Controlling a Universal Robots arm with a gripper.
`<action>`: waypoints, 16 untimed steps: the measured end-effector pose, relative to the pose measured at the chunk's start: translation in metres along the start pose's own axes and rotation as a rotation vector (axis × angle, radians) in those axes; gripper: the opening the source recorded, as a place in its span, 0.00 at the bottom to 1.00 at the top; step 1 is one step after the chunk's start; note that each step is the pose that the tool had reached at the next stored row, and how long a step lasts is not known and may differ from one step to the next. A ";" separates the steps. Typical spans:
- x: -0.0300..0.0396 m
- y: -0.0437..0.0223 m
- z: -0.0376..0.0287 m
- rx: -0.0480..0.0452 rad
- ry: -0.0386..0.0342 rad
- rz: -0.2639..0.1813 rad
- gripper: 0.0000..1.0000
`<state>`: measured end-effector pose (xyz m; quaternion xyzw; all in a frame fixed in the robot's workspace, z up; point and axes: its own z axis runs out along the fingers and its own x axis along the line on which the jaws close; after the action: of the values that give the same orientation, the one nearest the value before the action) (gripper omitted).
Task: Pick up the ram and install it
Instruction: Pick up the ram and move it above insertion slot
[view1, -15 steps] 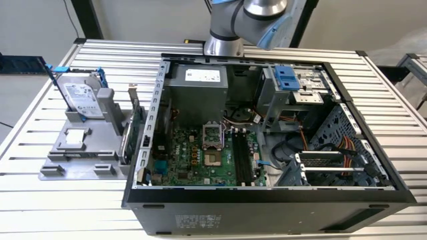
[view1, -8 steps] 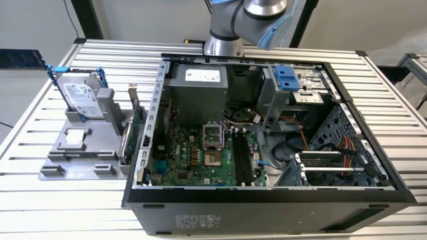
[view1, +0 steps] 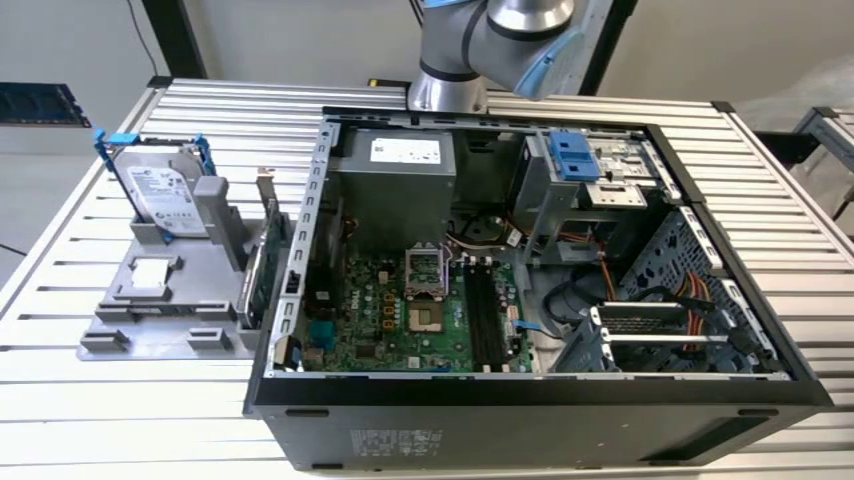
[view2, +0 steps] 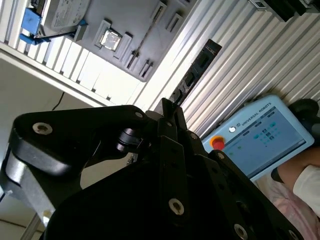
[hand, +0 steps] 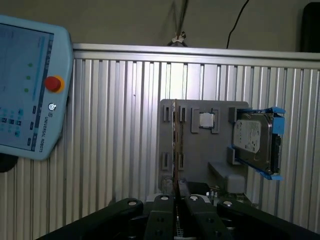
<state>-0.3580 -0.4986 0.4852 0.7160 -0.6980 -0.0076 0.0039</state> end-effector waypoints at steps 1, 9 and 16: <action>0.0000 0.0000 -0.0013 0.0001 -0.0001 0.000 0.00; 0.0000 0.0002 -0.0120 0.0002 0.0000 0.000 0.00; -0.0001 0.0004 -0.0206 0.0001 -0.0001 0.000 0.00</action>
<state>-0.3580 -0.4986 0.5058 0.7160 -0.6980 -0.0076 0.0039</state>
